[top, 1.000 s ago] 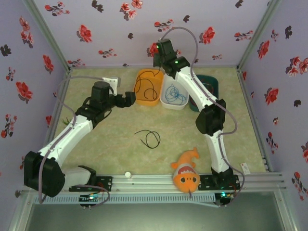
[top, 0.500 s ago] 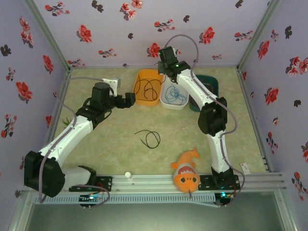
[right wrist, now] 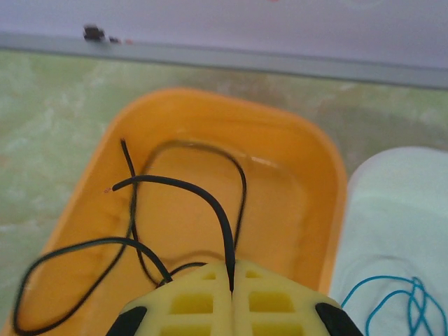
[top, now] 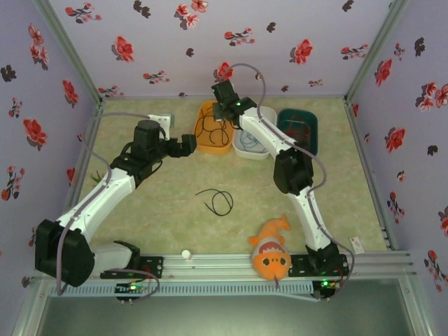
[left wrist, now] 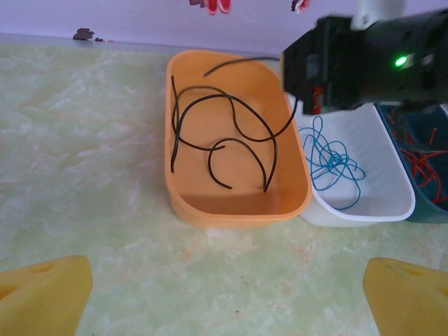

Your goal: Untangle the cables

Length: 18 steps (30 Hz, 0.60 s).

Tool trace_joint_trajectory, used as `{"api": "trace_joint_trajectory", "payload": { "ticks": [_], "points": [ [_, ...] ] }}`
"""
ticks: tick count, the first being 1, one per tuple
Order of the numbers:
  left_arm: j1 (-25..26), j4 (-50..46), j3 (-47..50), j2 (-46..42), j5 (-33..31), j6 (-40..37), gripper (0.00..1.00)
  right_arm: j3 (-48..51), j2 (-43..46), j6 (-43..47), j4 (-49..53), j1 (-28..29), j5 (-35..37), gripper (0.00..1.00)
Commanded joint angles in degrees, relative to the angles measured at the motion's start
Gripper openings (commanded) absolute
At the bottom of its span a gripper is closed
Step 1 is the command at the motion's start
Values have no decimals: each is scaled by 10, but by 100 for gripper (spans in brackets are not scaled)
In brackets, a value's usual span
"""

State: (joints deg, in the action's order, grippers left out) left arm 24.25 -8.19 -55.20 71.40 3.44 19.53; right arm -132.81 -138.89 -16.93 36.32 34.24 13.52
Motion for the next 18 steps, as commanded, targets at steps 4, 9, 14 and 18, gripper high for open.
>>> {"api": "trace_joint_trajectory", "payload": {
  "ticks": [4,9,14,18],
  "points": [
    [-3,-1,9,-4,-10,10,100,-33,-43,-7,44,-3,-13,0],
    [-3,-2,11,-3,-10,13,100,-40,-58,-10,52,-5,-29,6],
    [-2,-1,11,-4,-9,19,100,-74,-51,0,77,-5,-29,27],
    [-3,0,13,-6,-10,25,100,-77,-22,5,90,-6,-28,38]
  ]
}}
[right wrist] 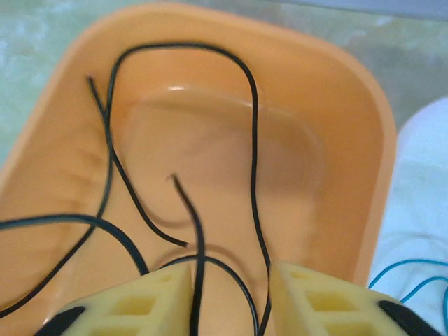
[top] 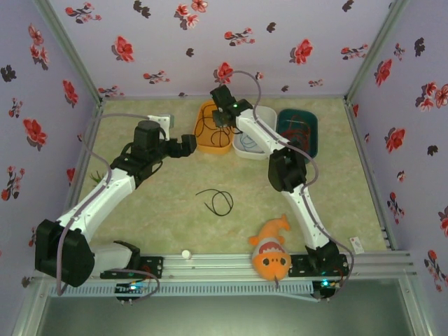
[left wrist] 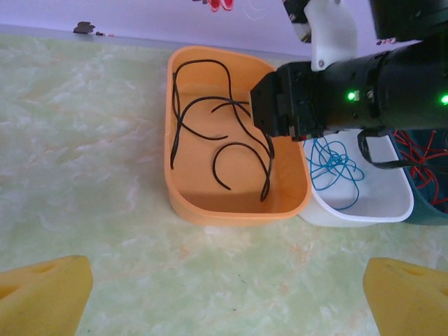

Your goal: Untangle the cables

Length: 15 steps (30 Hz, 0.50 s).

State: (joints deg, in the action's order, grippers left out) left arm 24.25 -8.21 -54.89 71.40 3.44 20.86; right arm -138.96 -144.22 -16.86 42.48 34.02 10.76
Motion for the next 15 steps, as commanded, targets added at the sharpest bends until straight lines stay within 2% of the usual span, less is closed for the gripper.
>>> {"api": "trace_joint_trajectory", "payload": {
  "ticks": [1,9,15],
  "points": [
    [-3,0,12,-7,-10,12,100,-14,41,5,30,-4,1,40],
    [-2,0,17,-6,-11,22,100,52,133,0,24,-3,-2,49],
    [5,-40,17,9,-11,25,100,188,251,-29,-8,-4,-4,55]
  ]
}}
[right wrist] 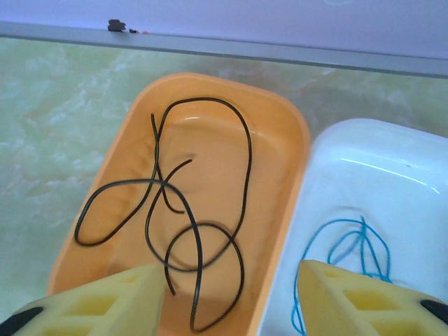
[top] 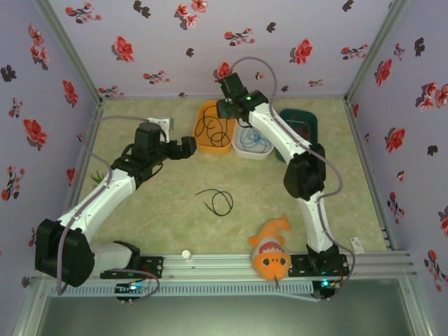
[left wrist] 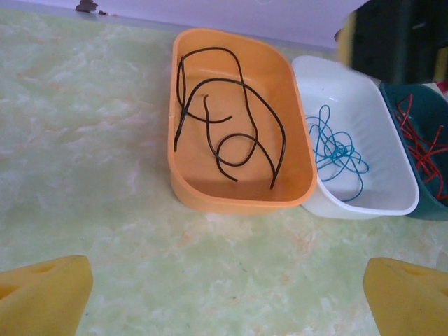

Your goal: Untangle the cables

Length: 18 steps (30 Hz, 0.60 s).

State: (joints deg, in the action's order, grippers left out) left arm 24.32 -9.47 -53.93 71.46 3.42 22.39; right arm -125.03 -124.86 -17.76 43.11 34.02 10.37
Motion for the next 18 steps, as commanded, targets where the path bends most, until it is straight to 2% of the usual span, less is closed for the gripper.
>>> {"api": "trace_joint_trajectory", "payload": {
  "ticks": [1,6,8,10,13,18],
  "points": [
    [10,-34,11,10,-11,9,99,85,85,-26,-26,-4,-1,56],
    [37,-70,38,11,-11,15,94,273,215,-74,-66,-3,-7,63],
    [46,-66,58,12,-11,29,92,355,266,-94,-82,3,-8,71],
    [53,-64,75,18,-9,42,89,416,303,-114,-78,15,1,74],
    [56,-69,91,26,-9,66,89,488,344,-141,-49,47,23,72],
    [54,-70,117,16,-36,118,92,557,374,-198,13,133,61,67]
  ]
}}
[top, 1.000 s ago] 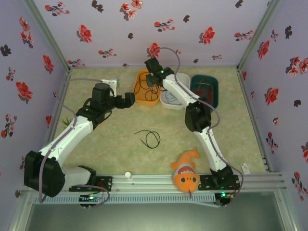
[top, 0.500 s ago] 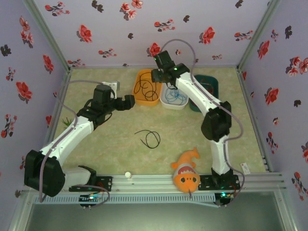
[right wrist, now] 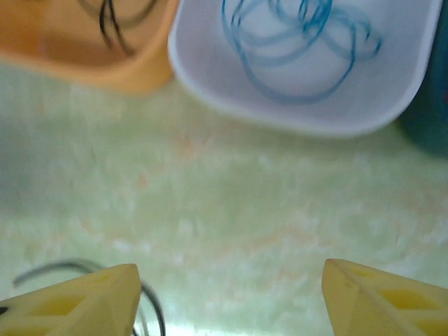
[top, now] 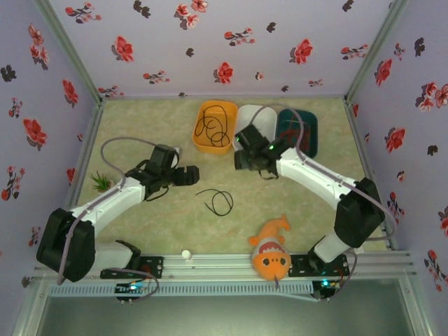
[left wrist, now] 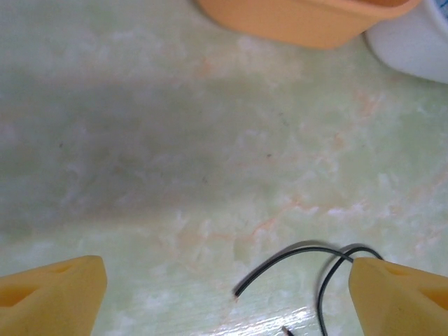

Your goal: Untangle the cables

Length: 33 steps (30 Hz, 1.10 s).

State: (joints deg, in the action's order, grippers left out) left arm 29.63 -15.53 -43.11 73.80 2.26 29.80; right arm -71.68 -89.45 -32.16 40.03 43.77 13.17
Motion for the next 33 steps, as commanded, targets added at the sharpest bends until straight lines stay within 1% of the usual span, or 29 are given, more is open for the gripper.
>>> {"api": "trace_joint_trajectory", "payload": {
  "ticks": [1,4,7,10,13,19,25,33],
  "points": [
    [-1,-13,12,-11,-34,56,93,31,20,-68,51,57,32,65],
    [-5,-19,19,-19,-53,84,99,40,4,-93,51,104,17,62],
    [-11,-23,26,-28,-72,104,100,30,-27,-97,37,141,-5,59],
    [-18,-27,34,-44,-88,120,100,10,-70,-89,37,159,-16,54],
    [-25,-27,45,-63,-100,131,100,0,-100,-81,32,160,-25,49],
    [-36,-26,63,-92,-104,134,100,-33,-154,-59,48,154,-5,41],
    [-41,-30,68,-99,-104,137,100,-47,-196,-46,26,145,-30,34],
    [-42,-28,67,-98,-104,138,100,-42,-226,-42,-3,132,-65,30]
  ]
}}
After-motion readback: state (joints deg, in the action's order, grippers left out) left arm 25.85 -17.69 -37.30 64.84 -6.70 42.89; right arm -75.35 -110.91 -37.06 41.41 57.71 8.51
